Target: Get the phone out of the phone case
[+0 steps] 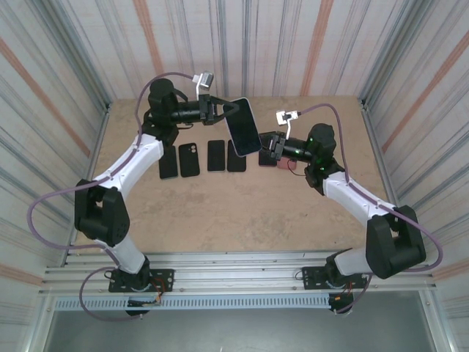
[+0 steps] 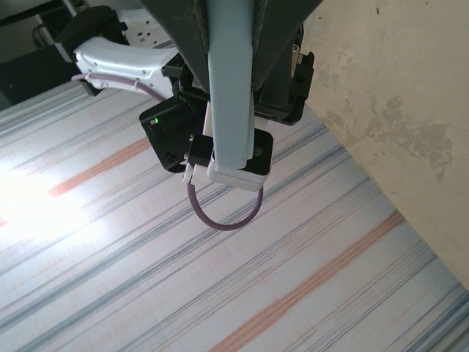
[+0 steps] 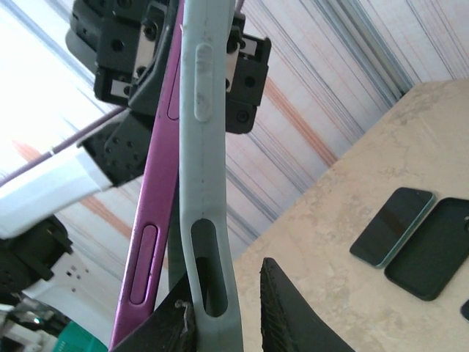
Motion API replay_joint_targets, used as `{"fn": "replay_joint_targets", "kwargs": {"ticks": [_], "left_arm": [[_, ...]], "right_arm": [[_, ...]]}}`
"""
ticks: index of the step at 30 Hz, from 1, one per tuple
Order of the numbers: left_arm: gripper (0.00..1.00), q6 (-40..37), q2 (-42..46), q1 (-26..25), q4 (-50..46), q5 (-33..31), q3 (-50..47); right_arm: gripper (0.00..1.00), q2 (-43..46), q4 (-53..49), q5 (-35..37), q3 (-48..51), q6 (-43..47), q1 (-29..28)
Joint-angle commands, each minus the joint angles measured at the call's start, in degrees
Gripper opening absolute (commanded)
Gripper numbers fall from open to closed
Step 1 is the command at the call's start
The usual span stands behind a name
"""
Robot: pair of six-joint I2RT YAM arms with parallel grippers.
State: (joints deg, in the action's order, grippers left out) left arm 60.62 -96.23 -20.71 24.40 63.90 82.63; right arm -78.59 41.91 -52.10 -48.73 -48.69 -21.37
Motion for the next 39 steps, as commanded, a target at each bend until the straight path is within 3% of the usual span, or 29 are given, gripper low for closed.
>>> {"fn": "replay_joint_targets", "kwargs": {"ticks": [1,5,15,25,29,39], "left_arm": [[0.0,3.5,-0.9,-0.6,3.7,-4.0,-1.0],[0.01,4.5,-1.1,-0.6,3.6,-5.8,-1.8],[0.18,5.3,-1.4,-0.6,0.7,-8.6,-2.5],[0.51,6.6,-0.6,-0.7,-0.2,-11.4,-3.4],[0.6,7.0,0.8,-1.0,-5.8,-15.8,-3.4],[0.66,11.6,7.4,-4.2,-10.6,-27.7,-8.4]], "right_arm": [[0.22,0.7,8.7,0.6,0.7,-6.8,-1.4],[0.18,1.1,10.7,2.1,2.4,-10.0,-1.2],[0.07,-2.1,17.1,4.1,4.9,-21.4,-1.9],[0.05,-3.8,23.1,8.6,6.9,-25.7,-2.1],[0.05,-4.3,23.8,11.2,7.3,-26.1,-2.1],[0.05,-6.7,26.3,21.1,6.5,-26.8,-2.1]]}}
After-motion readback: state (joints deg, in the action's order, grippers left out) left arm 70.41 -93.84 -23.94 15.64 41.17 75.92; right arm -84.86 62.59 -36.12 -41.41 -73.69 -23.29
